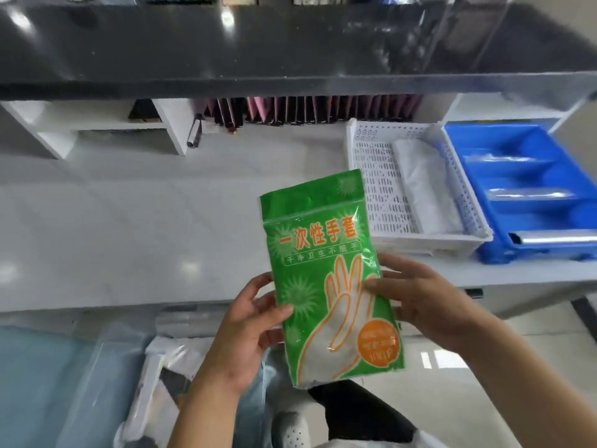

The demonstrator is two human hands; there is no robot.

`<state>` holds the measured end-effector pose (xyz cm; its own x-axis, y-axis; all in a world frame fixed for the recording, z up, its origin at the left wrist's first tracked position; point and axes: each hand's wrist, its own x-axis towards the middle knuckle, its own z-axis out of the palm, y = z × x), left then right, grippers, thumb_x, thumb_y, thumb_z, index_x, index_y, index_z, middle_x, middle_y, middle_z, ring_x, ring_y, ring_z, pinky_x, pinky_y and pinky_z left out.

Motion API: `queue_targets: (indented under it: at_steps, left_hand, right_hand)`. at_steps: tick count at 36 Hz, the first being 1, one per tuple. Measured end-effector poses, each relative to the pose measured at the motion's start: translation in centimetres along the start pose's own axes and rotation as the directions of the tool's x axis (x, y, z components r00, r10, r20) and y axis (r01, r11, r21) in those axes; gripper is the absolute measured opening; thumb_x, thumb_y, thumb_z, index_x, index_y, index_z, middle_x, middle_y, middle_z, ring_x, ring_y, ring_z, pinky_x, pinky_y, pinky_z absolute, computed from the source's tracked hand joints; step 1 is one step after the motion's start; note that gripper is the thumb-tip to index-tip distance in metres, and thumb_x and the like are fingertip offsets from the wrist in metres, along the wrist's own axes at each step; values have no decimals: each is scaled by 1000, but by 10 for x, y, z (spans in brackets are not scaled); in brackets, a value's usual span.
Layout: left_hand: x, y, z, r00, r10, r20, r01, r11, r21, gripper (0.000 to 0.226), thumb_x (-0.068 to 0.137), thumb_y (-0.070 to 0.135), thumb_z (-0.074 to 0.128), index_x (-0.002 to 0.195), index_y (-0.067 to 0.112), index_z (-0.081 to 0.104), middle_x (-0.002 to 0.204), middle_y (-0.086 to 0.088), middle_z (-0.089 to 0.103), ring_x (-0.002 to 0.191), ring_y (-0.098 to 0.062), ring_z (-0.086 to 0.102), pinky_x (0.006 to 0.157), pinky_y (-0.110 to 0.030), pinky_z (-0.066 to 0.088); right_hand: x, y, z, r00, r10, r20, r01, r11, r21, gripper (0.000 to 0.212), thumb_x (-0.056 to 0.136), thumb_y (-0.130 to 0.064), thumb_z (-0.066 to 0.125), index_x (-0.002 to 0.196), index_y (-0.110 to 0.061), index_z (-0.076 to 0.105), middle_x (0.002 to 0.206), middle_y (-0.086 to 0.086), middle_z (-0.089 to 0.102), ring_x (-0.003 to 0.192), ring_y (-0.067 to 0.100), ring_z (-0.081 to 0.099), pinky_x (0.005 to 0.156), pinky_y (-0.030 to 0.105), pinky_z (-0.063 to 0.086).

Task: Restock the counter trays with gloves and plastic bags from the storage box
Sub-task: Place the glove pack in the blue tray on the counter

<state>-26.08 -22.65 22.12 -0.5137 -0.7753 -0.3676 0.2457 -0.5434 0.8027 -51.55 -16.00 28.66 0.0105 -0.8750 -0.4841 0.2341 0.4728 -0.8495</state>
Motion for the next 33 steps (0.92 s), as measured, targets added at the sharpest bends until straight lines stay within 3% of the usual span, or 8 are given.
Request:
queue_targets:
  at_steps: [4, 8, 15, 18, 23, 28, 33]
  left_hand:
    - [-3, -18, 35, 993, -19, 116, 17, 1000, 24, 58, 69, 8, 79, 122, 24, 64, 116, -21, 70, 96, -34, 72, 65, -38, 59]
    - [2, -30, 77, 982, -17, 190, 8, 999, 50, 54, 69, 3, 79, 118, 25, 67, 114, -20, 71, 95, -34, 72, 67, -39, 59]
    - [10, -48, 147, 960, -24, 279, -11, 993, 121, 54, 72, 7, 80, 120, 27, 66, 116, -19, 71, 98, -37, 71, 70, -40, 59]
    - [20, -59, 182, 959, -26, 282, -18, 988, 151, 58, 69, 12, 82, 122, 27, 65, 117, -18, 71, 101, -38, 70, 72, -41, 59]
    - [44, -83, 257, 967, -26, 254, -31, 976, 216, 54, 72, 6, 77, 122, 24, 65, 116, -14, 72, 102, -35, 71, 71, -37, 59]
    - [66, -113, 333, 967, -9, 256, -79, 940, 331, 51, 80, 6, 74, 127, 25, 64, 117, -10, 72, 106, -30, 70, 82, -36, 59]
    - [93, -129, 378, 991, 91, 97, -122, 908, 400, 36, 89, 0, 65, 118, 21, 69, 117, -10, 71, 111, -25, 67, 92, -38, 57]
  right_hand:
    - [-54, 8, -20, 993, -48, -111, 48, 999, -5, 35, 78, -9, 70, 113, -11, 72, 113, 18, 72, 101, 36, 70, 80, 41, 59]
    - [-97, 18, -46, 971, -133, -197, 142, 989, 31, 38, 78, -6, 73, 116, -13, 71, 113, 19, 72, 101, 37, 70, 79, 40, 59]
    - [-139, 20, -104, 960, -133, -246, 143, 990, 20, 37, 77, -22, 81, 112, -14, 72, 113, 17, 72, 100, 35, 71, 73, 37, 60]
    - [-150, 19, -135, 946, -156, -283, 167, 986, 14, 36, 78, -24, 81, 111, -13, 72, 111, 17, 73, 99, 36, 71, 74, 39, 60]
    - [-174, 16, -198, 894, -240, -379, 258, 966, -3, 18, 81, -11, 73, 99, -12, 77, 100, 17, 76, 87, 34, 74, 67, 34, 60]
    - [-195, 9, -273, 837, -293, -462, 330, 944, -2, 22, 72, -7, 74, 94, -7, 78, 94, 19, 76, 82, 35, 74, 62, 32, 60]
    - [-201, -3, -331, 814, -305, -494, 317, 946, -62, 18, 80, -1, 69, 97, -3, 75, 90, 18, 77, 79, 35, 75, 62, 36, 62]
